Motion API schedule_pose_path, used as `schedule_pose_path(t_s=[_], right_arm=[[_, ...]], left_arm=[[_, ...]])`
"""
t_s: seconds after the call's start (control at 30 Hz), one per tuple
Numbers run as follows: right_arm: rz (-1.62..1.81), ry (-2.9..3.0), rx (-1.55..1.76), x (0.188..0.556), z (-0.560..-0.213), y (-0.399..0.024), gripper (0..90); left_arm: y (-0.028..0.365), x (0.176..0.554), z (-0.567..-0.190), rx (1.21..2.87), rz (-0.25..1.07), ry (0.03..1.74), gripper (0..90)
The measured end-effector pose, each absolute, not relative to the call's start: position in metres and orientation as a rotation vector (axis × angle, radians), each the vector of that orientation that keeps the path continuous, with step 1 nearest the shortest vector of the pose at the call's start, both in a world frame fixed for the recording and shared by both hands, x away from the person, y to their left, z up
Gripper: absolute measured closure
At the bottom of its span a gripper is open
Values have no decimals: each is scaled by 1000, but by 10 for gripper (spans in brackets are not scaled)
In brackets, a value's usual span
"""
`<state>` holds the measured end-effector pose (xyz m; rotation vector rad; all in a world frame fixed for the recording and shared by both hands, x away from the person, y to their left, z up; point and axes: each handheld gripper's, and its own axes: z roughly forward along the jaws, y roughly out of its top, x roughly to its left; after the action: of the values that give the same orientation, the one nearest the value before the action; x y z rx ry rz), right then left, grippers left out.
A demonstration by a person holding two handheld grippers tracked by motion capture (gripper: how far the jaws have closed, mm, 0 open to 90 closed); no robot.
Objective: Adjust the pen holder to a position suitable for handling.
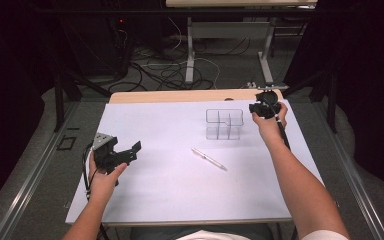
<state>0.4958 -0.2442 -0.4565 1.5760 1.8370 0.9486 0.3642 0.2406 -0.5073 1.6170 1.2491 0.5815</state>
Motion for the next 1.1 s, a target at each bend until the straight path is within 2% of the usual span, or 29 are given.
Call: schedule_pose_path(t_s=[0.17,0.33,1.1], right_arm=[[946,1842,1579,498,-462,-239,797],[948,1853,1605,501,-469,-237,900],[869,1913,1654,504,-488,-221,900]], left_arm=[[240,365,-508,1616,580,1247,38],[241,365,-508,1618,578,1246,40],[240,365,-508,1622,575,1245,40]])
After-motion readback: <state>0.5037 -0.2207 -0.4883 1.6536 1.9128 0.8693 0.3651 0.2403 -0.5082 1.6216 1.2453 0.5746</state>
